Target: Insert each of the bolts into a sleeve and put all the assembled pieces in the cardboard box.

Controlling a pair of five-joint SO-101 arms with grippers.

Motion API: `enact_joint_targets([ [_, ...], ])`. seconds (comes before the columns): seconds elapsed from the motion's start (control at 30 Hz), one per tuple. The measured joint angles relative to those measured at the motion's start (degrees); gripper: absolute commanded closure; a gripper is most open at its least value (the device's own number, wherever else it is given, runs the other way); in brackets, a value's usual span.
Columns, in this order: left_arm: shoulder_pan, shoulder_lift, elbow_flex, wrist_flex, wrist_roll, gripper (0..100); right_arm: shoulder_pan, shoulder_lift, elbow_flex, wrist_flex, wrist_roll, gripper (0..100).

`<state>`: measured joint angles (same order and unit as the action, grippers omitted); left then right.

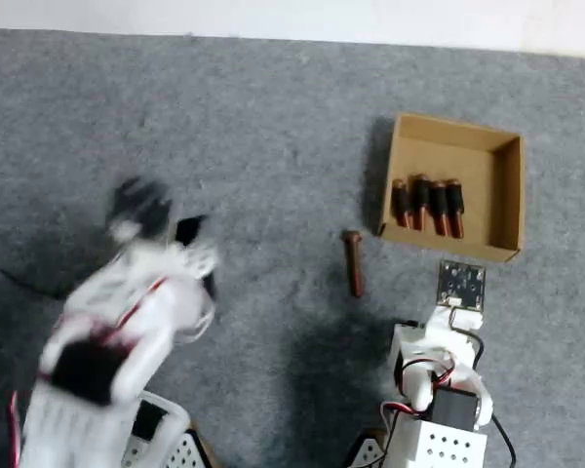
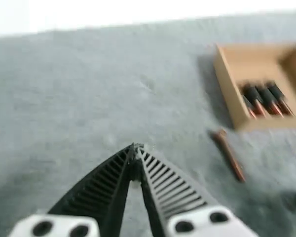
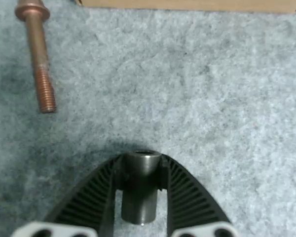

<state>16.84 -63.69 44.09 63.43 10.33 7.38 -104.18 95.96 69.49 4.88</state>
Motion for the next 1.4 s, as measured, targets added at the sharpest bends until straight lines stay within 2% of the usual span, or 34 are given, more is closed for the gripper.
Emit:
enact_joint_targets([
  [0.17,8.79,26.55,-14.42,0.00,2.73,99,0.00,0.00,0.00,0.00,0.00,99.3],
  [0.37,16.00,49.49,-28.75,-0.09,3.60,99,0.00,0.00,0.00,0.00,0.00,99.3],
  [0.5,18.02,60.92,-33.41,-3.78,3.87,99,0.00,0.00,0.00,0.00,0.00,99.3],
  [0.67,18.29,73.23,-33.93,-9.41,11.52,99,1.05,0.00,0.00,0.00,0.00,99.3],
  [0.9,21.45,77.01,-33.93,-10.11,15.47,99,12.40,0.00,0.00,-4.22,0.00,99.3],
  [1.17,21.36,77.01,-34.02,-12.13,15.65,99,13.54,0.00,0.00,-4.40,0.00,99.3],
  [1.4,25.49,78.15,-34.02,-12.40,15.65,99,13.54,0.00,0.00,-4.40,0.00,99.3],
])
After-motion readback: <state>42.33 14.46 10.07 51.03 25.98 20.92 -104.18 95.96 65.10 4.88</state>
